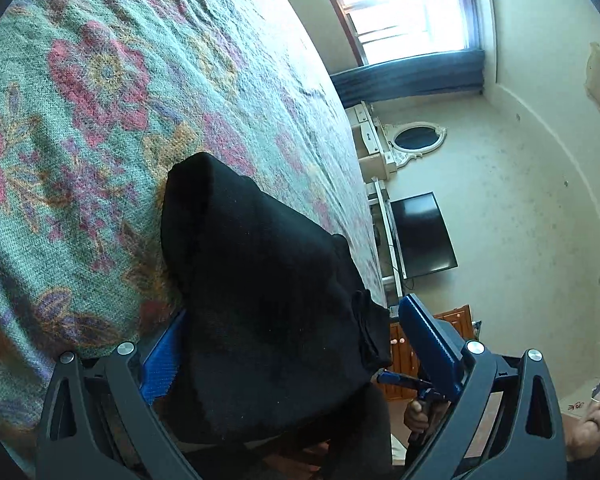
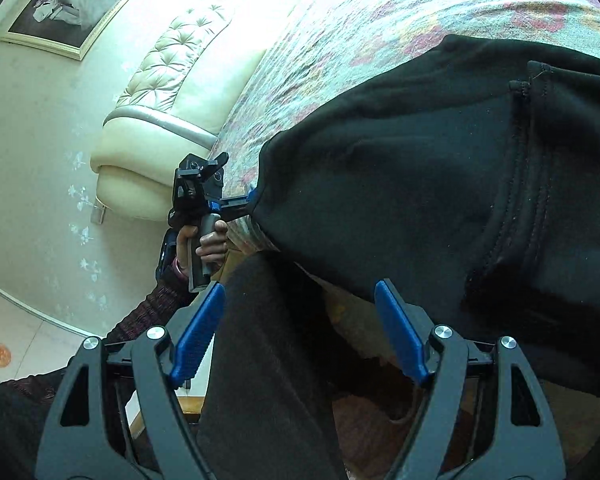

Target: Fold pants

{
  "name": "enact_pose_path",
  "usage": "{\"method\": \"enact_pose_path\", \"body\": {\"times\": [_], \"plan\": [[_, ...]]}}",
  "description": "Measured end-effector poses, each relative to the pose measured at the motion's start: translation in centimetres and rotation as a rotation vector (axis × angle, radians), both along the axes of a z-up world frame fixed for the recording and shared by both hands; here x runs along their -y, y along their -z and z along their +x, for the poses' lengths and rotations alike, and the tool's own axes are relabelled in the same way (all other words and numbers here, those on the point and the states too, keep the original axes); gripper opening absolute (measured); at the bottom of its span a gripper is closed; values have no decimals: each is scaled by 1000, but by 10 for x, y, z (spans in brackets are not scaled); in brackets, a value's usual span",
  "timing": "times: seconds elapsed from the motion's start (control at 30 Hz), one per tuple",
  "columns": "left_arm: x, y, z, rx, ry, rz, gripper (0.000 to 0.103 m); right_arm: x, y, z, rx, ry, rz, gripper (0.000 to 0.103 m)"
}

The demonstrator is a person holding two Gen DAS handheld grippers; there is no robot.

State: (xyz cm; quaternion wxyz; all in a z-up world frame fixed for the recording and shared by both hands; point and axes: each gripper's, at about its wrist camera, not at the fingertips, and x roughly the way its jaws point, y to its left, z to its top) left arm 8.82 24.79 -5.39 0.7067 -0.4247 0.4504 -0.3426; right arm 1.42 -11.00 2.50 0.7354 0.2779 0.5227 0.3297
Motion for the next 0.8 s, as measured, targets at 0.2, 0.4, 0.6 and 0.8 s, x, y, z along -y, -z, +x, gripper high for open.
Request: {"method": "enact_pose_path", "body": {"times": [0.2, 0.4, 0.6, 0.8], "plan": [[30, 2, -2, -38, 49, 222, 36, -3, 12, -10, -32, 11, -16, 77], [31, 4, -4, -49, -4, 208, 20, 12, 24, -24, -62, 65, -14, 77], [46, -39, -7, 18, -40, 194, 14, 36, 22, -39, -46, 131, 7, 77], [94, -98, -3, 110, -16, 131, 14, 53, 17, -53, -14, 170, 7, 77]]}}
